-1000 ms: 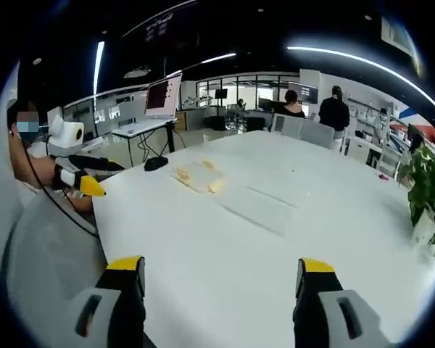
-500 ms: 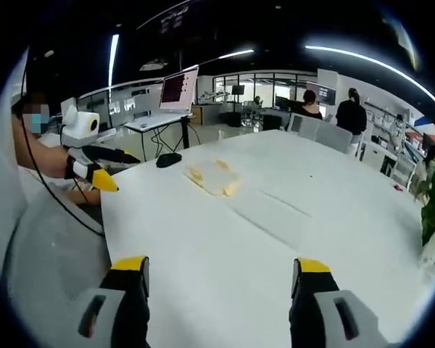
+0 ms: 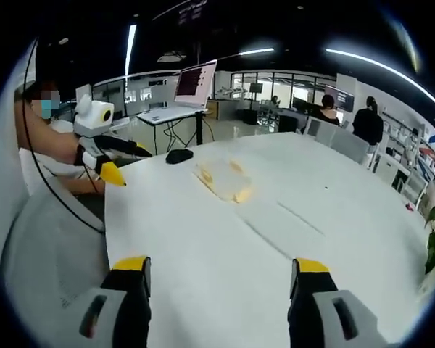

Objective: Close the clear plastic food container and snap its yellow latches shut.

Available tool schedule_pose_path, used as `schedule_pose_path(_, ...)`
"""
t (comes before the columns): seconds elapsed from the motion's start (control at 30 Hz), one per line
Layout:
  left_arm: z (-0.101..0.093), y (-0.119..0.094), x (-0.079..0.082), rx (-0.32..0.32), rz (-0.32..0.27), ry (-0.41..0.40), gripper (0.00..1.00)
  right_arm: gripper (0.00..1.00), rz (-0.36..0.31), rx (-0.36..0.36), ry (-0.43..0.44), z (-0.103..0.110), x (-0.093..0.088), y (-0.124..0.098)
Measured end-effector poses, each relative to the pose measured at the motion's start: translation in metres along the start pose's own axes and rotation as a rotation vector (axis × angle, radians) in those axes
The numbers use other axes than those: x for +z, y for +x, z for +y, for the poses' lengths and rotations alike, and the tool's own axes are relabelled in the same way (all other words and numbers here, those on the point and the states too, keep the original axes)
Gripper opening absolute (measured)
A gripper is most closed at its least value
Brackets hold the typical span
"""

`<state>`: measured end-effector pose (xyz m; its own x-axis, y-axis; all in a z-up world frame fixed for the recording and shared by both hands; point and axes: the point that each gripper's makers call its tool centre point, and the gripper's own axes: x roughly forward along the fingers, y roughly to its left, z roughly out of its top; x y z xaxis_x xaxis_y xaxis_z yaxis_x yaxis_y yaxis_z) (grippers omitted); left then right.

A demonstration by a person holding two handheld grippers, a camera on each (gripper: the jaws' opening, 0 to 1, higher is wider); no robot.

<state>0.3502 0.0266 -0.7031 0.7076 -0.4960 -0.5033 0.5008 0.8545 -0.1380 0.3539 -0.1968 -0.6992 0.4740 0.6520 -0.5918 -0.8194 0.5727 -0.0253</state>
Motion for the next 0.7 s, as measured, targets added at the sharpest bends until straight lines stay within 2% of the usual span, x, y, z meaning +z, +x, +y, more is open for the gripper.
schedule_pose_path(0.7, 0.018, 0.014, 0.0, -0.073, 0.062, 0.049, 0.91, 0.77, 0.03, 0.068, -0.058, 0.0, 0.023, 0.034)
